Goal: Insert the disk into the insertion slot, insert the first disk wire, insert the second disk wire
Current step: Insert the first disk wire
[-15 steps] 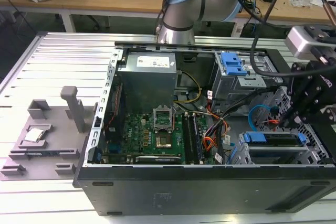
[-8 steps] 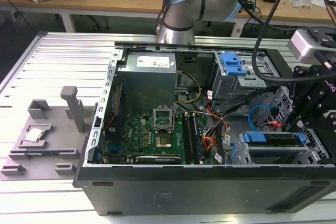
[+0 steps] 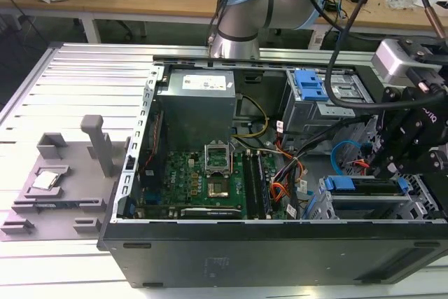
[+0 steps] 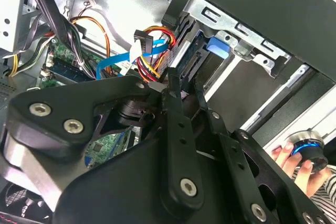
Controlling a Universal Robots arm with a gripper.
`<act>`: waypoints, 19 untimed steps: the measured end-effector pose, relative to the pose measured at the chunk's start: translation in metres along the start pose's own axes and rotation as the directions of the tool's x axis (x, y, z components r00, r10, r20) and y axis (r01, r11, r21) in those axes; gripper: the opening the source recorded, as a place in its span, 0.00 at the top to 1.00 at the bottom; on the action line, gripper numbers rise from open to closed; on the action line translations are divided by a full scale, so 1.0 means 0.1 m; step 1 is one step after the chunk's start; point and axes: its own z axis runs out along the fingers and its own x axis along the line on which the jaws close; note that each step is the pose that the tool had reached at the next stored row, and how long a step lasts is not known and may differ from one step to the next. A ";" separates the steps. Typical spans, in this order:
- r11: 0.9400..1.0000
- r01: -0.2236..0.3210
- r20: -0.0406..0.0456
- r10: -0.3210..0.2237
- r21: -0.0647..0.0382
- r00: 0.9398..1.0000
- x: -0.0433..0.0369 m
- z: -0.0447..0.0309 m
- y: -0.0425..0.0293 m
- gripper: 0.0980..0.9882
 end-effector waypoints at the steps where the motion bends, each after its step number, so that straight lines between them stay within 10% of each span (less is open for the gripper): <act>1: 1.000 0.000 0.000 0.000 0.000 1.000 -0.001 0.000 0.000 0.81; 19: 1.000 0.000 0.000 0.000 -0.002 1.000 0.004 0.029 -0.105 0.91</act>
